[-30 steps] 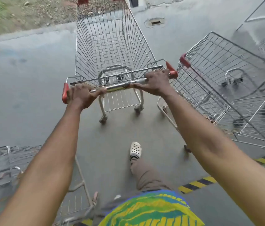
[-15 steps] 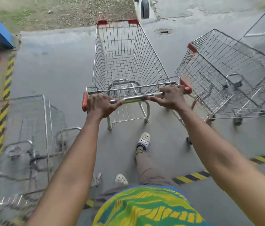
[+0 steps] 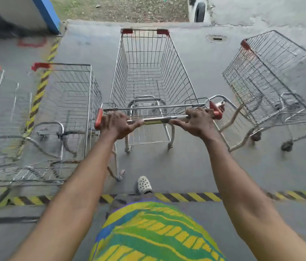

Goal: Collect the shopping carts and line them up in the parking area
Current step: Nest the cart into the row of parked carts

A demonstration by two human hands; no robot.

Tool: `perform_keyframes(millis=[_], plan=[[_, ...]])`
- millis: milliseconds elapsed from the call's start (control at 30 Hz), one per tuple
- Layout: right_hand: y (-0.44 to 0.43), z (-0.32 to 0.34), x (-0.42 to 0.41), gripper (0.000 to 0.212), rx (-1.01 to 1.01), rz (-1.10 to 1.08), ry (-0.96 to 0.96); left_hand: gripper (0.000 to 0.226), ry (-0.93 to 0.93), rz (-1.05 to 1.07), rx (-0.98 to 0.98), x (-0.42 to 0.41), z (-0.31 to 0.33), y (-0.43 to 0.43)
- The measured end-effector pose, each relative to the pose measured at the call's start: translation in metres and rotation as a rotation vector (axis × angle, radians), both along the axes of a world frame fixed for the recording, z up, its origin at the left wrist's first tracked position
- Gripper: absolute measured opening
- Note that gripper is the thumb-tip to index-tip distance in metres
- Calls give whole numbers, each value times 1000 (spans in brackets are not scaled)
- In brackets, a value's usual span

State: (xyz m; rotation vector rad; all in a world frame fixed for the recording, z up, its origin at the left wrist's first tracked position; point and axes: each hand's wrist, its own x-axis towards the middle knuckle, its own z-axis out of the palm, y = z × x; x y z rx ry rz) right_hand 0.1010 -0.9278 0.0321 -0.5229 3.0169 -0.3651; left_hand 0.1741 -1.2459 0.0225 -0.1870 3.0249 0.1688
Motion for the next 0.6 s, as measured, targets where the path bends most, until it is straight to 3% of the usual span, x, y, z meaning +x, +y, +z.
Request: perform_keyframes(millis=[300, 400, 467, 567, 600], plan=[[19, 1, 84, 84, 8, 30, -18, 101, 6, -27, 131, 91, 4, 20], [31, 7, 115, 78, 14, 18, -29, 96, -16, -45, 101, 119, 5, 34], [39, 8, 131, 85, 24, 3, -43, 93, 0, -66, 106, 135, 5, 43], [48, 7, 154, 94, 38, -27, -69, 71, 22, -86, 141, 155, 5, 51], [50, 8, 160, 94, 46, -33, -72, 75, 36, -95, 145, 160, 4, 52]])
